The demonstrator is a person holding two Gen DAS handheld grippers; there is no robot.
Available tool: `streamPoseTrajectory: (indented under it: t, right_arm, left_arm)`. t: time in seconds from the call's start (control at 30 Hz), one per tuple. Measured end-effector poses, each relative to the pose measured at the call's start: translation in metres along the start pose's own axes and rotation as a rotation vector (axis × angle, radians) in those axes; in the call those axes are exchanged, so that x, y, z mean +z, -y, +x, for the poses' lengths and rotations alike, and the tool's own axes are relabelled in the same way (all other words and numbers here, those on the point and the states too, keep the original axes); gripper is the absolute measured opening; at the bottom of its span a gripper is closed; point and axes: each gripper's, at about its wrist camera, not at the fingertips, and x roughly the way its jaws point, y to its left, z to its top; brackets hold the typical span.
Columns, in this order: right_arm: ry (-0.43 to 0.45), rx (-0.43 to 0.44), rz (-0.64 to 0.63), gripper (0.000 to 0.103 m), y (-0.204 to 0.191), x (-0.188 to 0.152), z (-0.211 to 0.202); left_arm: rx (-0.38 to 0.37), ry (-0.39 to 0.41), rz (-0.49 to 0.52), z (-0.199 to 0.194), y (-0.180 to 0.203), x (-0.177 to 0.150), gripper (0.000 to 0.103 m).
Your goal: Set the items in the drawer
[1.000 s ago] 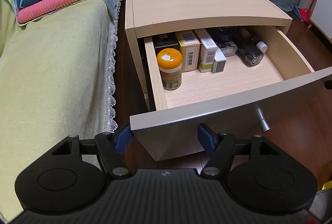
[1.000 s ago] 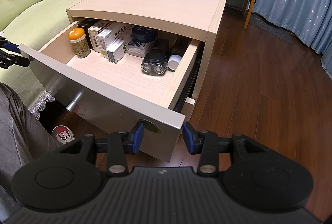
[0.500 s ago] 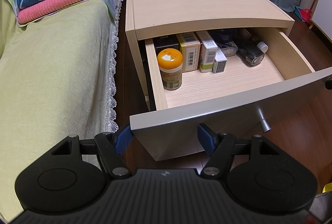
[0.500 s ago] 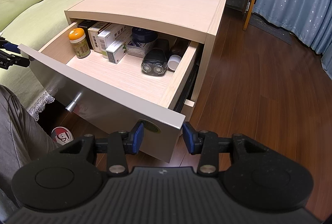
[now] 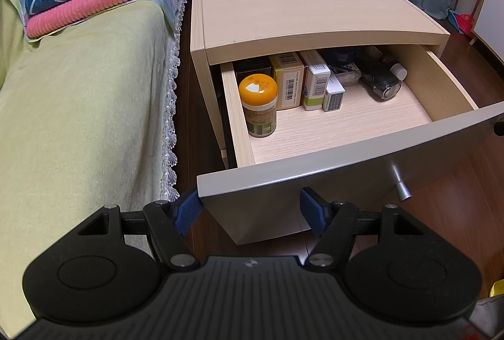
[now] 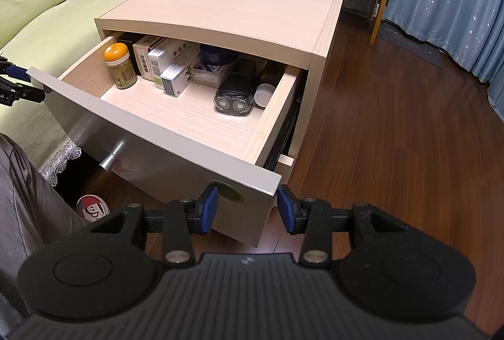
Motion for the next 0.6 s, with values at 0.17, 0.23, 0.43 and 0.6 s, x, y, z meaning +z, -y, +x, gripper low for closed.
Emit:
streamPoseTrajectory:
  t: [0.17,0.23,0.43,0.6]
  right_arm:
    - [0.001,0.0,0.001,0.038,0.0004,-0.0006,0.0001]
    - [0.002,-0.001,0.004,0.038,0.0004,-0.0014,0.0002]
    - [0.002,-0.001,0.003,0.038,0.0009,-0.001,0.0006]
    - [0.002,-0.004,0.0,0.038,0.0011,-0.0006,0.0007]
  left_arm:
    - [-0.001,0.0,0.004,-0.0004,0.0,0.0001,0.069]
    - [-0.001,0.001,0.004,-0.0003,0.0,0.0,0.069]
    - [-0.001,0.004,0.005,0.0003,-0.0003,-0.0007,0.069]
    - [-0.001,0.005,0.005,0.0005,-0.0005,-0.0012,0.069]
